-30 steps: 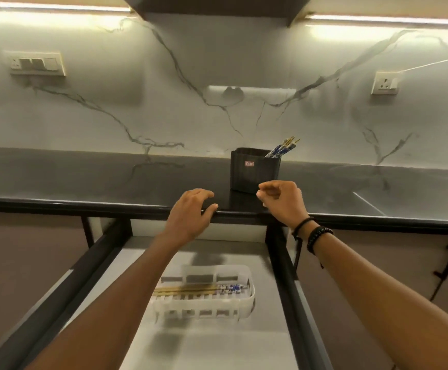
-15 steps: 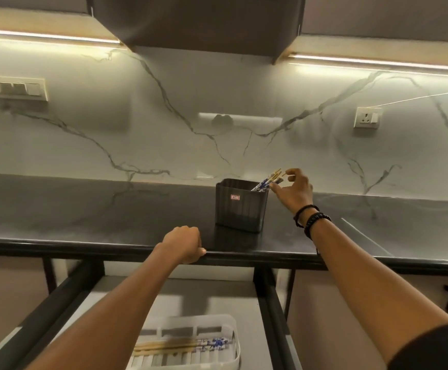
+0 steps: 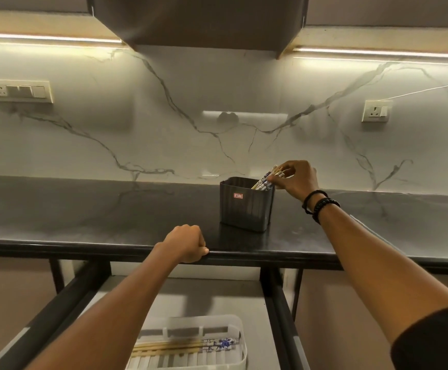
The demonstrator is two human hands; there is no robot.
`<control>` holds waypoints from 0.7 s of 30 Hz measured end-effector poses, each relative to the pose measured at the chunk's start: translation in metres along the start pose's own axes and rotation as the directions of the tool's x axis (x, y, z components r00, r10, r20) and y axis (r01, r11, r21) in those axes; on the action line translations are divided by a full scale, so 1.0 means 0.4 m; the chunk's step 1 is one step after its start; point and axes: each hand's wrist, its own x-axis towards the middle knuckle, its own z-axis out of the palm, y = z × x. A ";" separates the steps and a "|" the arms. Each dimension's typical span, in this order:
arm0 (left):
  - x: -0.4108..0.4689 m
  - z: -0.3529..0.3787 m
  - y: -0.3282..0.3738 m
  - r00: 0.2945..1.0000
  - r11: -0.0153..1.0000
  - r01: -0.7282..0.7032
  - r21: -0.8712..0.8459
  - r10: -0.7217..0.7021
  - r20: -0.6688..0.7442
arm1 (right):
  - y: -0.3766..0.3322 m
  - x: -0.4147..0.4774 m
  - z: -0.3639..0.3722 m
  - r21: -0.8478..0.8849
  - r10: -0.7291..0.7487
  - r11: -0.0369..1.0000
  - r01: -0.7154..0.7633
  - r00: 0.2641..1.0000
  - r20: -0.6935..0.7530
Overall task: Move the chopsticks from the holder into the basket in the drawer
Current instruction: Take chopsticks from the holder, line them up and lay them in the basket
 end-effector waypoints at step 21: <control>-0.048 0.041 0.009 0.999 0.994 0.004 -0.106 -0.008 -0.034 | -0.104 -0.001 -0.126 -0.210 -0.080 0.970 0.119 0.979 0.187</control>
